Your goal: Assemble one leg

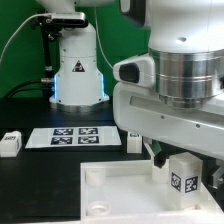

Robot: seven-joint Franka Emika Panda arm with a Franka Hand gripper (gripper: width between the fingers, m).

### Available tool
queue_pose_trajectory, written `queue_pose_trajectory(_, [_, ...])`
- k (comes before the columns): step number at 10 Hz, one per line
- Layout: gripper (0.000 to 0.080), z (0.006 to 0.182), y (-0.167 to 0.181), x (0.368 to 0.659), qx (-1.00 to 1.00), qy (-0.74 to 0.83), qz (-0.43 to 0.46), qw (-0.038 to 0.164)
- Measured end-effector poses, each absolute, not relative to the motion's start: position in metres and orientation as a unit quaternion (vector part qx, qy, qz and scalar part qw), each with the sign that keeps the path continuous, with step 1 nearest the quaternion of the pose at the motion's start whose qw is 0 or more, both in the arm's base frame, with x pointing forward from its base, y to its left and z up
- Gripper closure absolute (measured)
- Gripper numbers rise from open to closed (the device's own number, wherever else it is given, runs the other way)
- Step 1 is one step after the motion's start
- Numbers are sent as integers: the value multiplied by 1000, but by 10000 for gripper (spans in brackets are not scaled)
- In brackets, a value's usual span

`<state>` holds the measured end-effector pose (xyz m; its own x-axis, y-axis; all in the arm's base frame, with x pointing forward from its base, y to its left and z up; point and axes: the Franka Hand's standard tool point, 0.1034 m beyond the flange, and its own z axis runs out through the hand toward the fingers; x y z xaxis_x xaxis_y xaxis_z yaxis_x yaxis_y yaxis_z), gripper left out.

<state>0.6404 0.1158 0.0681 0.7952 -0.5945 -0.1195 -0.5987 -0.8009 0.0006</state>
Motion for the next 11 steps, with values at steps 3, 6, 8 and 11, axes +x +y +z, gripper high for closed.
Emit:
queue_pose_trajectory(3, [150, 65, 113, 636, -988, 139, 69, 25])
queue_pose_trajectory(6, [150, 69, 115, 636, -997, 0, 63, 33])
queue_pose_trajectory(8, [150, 78, 115, 638, -995, -74, 52, 38])
queue_pose_trajectory(11, [282, 76, 114, 637, -995, -70, 54, 38])
